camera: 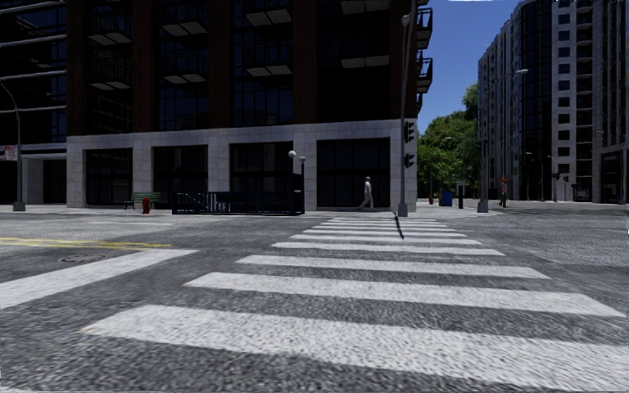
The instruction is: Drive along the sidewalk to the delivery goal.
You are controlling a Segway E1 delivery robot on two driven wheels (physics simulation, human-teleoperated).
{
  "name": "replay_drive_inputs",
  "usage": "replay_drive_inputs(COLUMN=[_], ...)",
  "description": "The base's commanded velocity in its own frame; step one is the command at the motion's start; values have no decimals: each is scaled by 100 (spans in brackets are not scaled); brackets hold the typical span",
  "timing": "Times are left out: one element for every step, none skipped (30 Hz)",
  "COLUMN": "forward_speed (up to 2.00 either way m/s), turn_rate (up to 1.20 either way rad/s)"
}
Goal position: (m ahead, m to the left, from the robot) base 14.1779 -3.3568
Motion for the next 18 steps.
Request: replay_drive_inputs(forward_speed=[200,200,200,200,200,200,200,200,200,200,200,200,200,200,200,200,200,200], turn_rate=[-32,-32,-32,-32,-32,-32,-32,-32,-32,-32,-32,-32,-32,-32,-30,-29,-28,-28])
